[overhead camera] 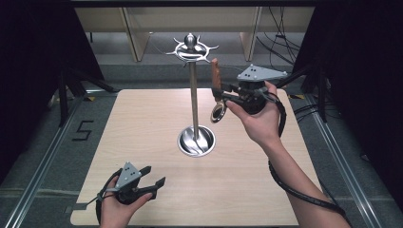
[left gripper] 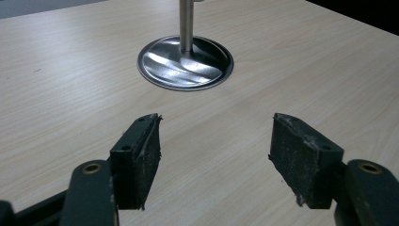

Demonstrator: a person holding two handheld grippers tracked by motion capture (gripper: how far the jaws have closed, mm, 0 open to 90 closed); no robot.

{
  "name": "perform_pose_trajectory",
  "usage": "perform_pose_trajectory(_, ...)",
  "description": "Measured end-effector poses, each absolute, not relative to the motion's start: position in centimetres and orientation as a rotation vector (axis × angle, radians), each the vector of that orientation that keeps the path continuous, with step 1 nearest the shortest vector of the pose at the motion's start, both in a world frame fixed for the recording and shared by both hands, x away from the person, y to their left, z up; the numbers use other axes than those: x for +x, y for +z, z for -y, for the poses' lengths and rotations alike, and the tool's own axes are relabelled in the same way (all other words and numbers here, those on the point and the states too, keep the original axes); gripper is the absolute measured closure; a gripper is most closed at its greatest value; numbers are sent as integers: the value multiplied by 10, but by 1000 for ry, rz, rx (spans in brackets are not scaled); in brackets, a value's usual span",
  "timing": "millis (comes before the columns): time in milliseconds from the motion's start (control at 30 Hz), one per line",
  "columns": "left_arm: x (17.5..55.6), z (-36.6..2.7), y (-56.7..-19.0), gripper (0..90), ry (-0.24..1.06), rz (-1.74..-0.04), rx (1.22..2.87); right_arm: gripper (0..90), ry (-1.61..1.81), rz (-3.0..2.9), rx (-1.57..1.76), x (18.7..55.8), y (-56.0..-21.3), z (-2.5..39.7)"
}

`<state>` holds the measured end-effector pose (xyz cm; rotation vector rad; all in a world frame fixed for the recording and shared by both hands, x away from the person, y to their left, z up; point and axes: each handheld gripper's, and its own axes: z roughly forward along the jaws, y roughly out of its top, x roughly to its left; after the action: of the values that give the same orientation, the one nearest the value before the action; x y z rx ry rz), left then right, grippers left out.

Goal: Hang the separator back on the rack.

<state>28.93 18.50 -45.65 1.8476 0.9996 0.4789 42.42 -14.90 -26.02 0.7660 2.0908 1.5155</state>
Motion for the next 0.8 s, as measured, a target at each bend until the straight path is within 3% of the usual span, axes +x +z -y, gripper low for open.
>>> perform_pose_trajectory(800,288,-184,-457,333,471,-1004,1844,659,1481,-2119,798,442,-261,132)
